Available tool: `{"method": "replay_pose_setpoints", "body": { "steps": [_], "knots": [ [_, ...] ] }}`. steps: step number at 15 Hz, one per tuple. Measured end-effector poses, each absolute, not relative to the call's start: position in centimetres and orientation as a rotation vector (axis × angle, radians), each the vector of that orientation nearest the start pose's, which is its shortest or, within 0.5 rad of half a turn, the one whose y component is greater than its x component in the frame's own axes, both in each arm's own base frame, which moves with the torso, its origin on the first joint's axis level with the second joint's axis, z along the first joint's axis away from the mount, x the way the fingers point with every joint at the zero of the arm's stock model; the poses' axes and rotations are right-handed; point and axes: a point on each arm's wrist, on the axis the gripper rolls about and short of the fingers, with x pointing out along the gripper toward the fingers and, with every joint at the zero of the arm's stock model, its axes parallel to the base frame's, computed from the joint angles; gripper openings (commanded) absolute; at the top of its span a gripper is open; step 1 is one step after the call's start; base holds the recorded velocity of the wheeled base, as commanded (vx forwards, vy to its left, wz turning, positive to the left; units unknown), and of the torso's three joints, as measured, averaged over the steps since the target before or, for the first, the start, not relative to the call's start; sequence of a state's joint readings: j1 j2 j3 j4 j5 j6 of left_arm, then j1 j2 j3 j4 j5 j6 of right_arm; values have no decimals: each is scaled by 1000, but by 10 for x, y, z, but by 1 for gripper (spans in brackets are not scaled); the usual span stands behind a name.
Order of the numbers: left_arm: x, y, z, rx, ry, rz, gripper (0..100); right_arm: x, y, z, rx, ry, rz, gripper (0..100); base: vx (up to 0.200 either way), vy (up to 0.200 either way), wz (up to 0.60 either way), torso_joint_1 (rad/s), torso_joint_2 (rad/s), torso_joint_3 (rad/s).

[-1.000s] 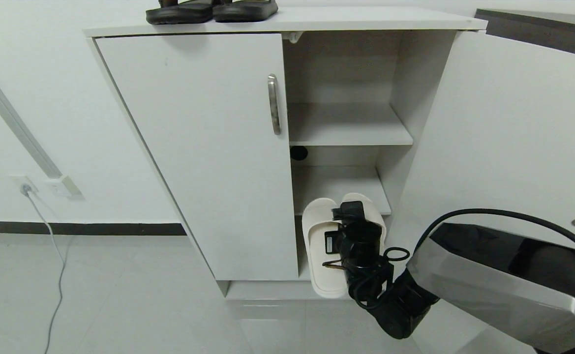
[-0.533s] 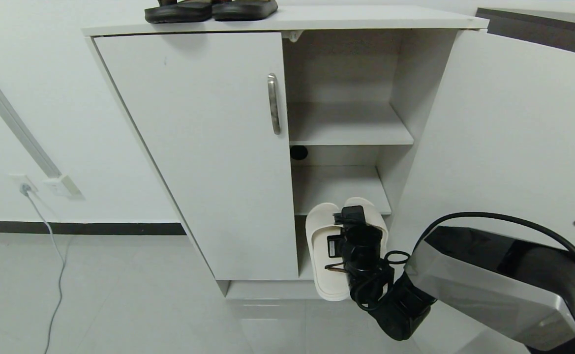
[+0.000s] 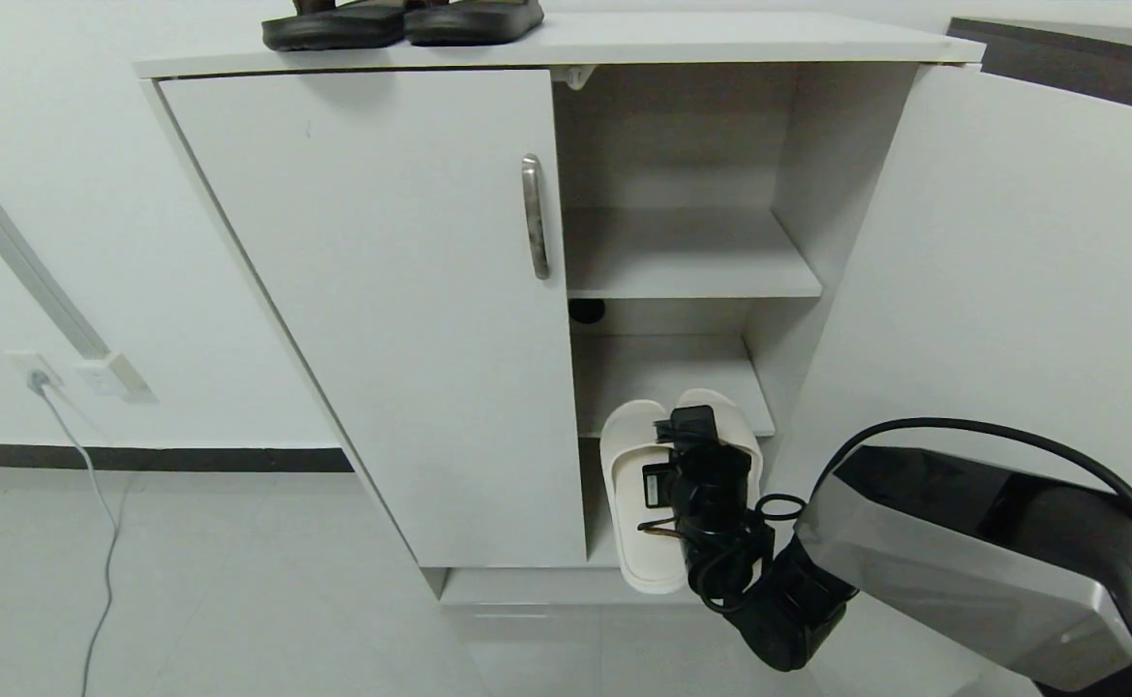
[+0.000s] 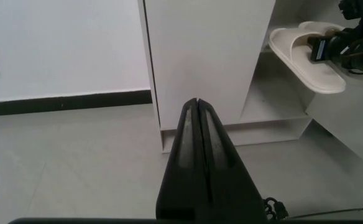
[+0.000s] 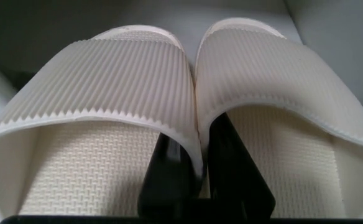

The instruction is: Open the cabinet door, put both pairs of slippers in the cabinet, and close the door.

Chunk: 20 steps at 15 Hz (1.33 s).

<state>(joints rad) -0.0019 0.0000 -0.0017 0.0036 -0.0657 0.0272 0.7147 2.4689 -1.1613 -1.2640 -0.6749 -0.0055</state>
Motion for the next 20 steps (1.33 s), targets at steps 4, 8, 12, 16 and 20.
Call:
{"method": "replay_pose_setpoints", "body": {
  "steps": [4,8,12,16,20],
  "knots": [
    [-23,-1,76,27,0,-69,0,350,285,34,-31,31,40,0,200,0,0,4,2,4],
    [-23,-1,76,27,0,-68,0,350,285,34,-35,33,40,0,150,0,0,1,3,3],
    [-23,-1,76,28,1,-68,0,351,287,36,-31,23,41,0,0,0,0,0,0,0],
    [-23,-1,76,27,1,-68,0,356,284,35,-32,24,30,0,0,0,0,0,0,0],
    [-23,-1,76,26,1,-68,0,375,283,35,-34,36,2,0,0,0,0,0,0,0]
  ]
}}
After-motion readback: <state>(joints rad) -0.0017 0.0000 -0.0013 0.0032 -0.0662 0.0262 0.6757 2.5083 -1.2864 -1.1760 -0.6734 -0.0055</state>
